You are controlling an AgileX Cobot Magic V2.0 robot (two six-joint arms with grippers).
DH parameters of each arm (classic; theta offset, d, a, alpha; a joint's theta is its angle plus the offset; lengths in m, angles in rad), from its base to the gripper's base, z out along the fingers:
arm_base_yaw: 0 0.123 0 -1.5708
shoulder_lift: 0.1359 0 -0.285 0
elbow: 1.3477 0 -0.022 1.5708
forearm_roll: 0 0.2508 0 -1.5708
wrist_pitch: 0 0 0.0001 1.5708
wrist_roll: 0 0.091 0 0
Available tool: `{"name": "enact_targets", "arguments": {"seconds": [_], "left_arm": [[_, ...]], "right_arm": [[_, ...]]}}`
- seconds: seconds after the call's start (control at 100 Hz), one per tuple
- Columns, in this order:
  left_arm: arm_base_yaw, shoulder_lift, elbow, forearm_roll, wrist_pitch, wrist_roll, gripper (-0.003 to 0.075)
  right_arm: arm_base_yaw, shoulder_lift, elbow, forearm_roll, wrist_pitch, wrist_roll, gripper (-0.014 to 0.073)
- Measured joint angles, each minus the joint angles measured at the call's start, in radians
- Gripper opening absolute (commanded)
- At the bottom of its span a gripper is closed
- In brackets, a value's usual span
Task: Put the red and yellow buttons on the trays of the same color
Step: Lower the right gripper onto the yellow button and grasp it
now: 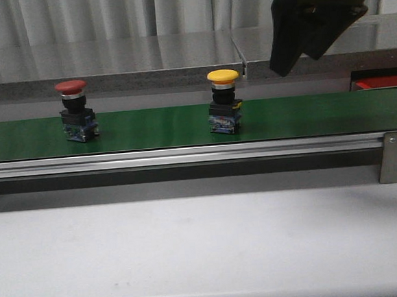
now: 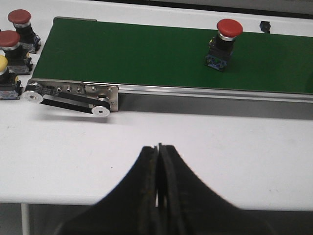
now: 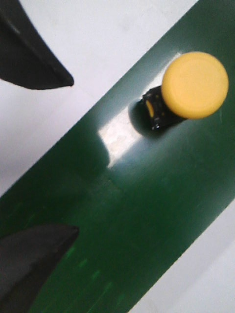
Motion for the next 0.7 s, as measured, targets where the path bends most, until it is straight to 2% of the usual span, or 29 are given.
{"name": "enact_targets", "arguments": {"seconds": [0.31,0.54,0.61,0.7], "left_arm": [[0.000,0.000,0.000,0.000,0.000,0.000,-0.0020],[0.000,0.000,0.000,0.000,0.000,0.000,-0.0020],[0.000,0.000,0.000,0.000,0.000,0.000,-0.0020],[0.000,0.000,0.000,0.000,0.000,0.000,-0.0020]], "right_arm": [[0.056,0.101,-0.059,0.039,-0.054,-0.041,0.0566],[0.058,0.130,-0.068,0.064,-0.115,-0.042,0.0560],[0.058,0.136,-0.068,0.073,-0.128,-0.044,0.0519],[0.058,0.143,-0.068,0.076,-0.130,-0.044,0.0381]]}}
